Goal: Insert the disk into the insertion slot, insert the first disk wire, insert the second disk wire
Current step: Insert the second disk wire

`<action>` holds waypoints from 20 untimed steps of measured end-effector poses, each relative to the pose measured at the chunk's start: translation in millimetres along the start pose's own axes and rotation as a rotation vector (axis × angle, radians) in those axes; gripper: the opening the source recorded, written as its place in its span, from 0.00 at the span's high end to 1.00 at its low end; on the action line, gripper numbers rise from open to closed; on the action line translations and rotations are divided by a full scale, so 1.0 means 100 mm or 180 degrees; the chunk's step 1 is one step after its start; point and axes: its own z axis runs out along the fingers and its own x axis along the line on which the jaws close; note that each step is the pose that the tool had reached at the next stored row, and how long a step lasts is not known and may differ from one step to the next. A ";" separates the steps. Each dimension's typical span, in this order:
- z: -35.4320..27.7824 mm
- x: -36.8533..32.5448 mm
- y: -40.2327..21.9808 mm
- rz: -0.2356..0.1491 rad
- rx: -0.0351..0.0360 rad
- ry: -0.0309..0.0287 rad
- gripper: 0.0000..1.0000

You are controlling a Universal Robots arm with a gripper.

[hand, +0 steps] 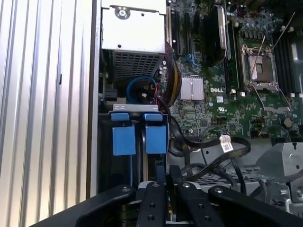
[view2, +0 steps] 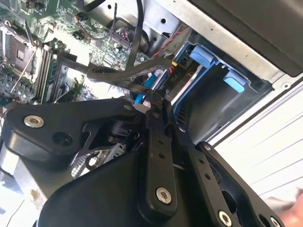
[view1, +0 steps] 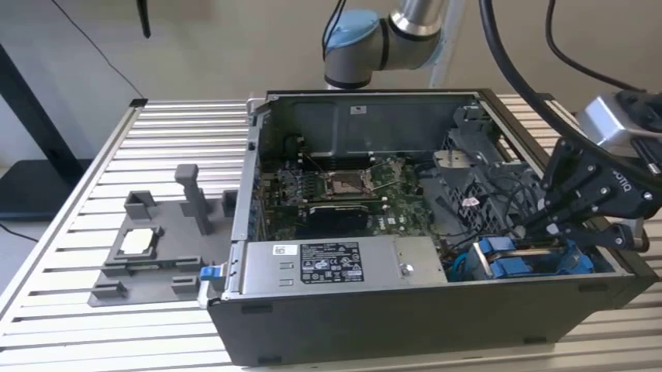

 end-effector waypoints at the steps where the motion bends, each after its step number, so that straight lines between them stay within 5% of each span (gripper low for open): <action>1: 0.006 0.001 -0.005 0.0012 0.0002 -0.0007 0.84; 7: 0.033 0.006 -0.017 0.0054 0.0011 -0.0024 0.84; 20: 0.114 0.028 -0.037 0.0096 0.0021 -0.0031 0.84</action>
